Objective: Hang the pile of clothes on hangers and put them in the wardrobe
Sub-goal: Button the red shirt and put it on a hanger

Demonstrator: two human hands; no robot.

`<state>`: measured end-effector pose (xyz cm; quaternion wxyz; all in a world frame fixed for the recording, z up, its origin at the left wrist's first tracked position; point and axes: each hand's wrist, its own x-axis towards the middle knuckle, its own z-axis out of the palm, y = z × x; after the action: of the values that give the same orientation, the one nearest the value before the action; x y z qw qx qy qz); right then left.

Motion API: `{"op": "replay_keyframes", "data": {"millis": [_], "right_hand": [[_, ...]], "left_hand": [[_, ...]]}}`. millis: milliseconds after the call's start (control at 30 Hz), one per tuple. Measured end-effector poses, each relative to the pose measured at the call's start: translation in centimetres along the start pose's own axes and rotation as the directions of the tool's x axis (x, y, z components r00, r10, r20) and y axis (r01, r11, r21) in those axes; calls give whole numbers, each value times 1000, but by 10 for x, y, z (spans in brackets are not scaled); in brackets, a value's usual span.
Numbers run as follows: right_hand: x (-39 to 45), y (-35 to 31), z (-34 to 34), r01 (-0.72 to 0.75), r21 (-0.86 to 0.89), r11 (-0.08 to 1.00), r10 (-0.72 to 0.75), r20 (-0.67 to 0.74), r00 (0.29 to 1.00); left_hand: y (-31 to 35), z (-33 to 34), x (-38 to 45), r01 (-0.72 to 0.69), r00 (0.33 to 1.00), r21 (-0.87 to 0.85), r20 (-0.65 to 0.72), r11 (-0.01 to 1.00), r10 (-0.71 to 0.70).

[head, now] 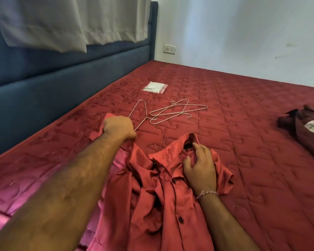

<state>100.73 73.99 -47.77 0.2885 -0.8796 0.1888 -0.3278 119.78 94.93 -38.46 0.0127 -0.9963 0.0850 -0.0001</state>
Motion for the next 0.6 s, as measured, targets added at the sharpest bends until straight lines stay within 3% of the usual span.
{"op": "replay_keyframes", "data": {"millis": [100, 200, 300, 400, 500, 600], "right_hand": [[0, 1, 0, 1, 8, 1000, -1, 4, 1000], [1, 3, -6, -11, 96, 995, 14, -32, 999], [-1, 1, -15, 6, 88, 996, 7, -137, 991], [-4, -15, -39, -101, -83, 991, 79, -237, 968], [17, -19, -73, -114, -66, 991, 98, -208, 973], [45, -15, -107, 39, 77, 996, -31, -104, 994]], "left_hand": [[-16, -20, 8, 78, 991, -109, 115, 991, -65], [-40, -17, 7, 40, 968, -318, 247, 947, 43], [-69, -12, 3, 12, 990, -552, 122, 834, 67], [-86, -24, -10, -119, 978, -720, 36, 684, 207], [-94, -52, -31, -286, 883, -711, 64, 642, 465], [-92, -85, -53, -449, 779, -552, 142, 703, 610]]}}
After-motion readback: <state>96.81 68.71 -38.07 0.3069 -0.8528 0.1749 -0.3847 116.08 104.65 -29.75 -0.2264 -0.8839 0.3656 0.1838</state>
